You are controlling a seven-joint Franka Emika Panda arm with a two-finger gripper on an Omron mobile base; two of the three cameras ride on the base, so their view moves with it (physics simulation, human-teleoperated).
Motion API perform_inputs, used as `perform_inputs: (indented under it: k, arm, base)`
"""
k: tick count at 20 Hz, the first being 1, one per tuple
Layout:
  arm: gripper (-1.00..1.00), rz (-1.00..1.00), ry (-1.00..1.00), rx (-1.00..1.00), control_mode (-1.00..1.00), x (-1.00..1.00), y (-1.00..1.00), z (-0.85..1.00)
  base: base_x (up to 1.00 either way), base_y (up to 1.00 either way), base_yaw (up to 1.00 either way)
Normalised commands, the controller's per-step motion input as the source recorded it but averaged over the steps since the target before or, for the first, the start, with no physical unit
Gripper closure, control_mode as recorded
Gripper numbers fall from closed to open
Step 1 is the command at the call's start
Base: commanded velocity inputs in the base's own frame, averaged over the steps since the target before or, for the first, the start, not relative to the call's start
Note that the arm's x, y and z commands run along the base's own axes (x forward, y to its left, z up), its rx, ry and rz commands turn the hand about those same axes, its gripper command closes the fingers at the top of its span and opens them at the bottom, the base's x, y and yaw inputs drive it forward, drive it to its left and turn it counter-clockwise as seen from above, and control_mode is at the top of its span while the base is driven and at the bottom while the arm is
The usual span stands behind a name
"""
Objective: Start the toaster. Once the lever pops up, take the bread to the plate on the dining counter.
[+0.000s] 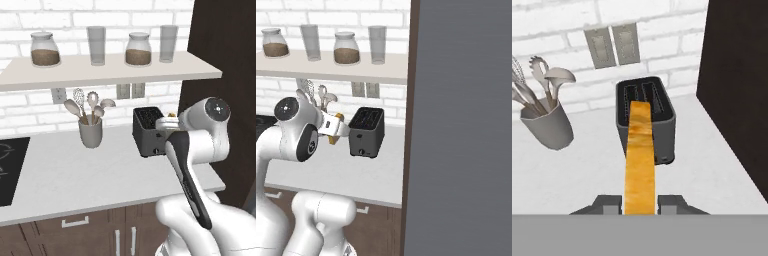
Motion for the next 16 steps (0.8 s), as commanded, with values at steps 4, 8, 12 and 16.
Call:
perform_inputs:
  k: [4,8,12,16]
  arm:
    - [1.0,0.0,0.1,0.02,-1.0,-0.51,0.0,0.08]
    - [1.0,0.0,-0.03,-0.11,-1.0,-0.21,0.07,-0.01]
    - [1.0,0.0,-0.06,-0.08,-1.0,-0.15,0.06,-0.02]
    - [1.0,0.0,0.0,0.0,-1.0,0.0,0.0,0.0]
  base:
    - [0.0,0.0,0.0]
    - [0.0,0.0,0.0]
    - [0.0,0.0,0.0]
    - [0.0,0.0,0.0]
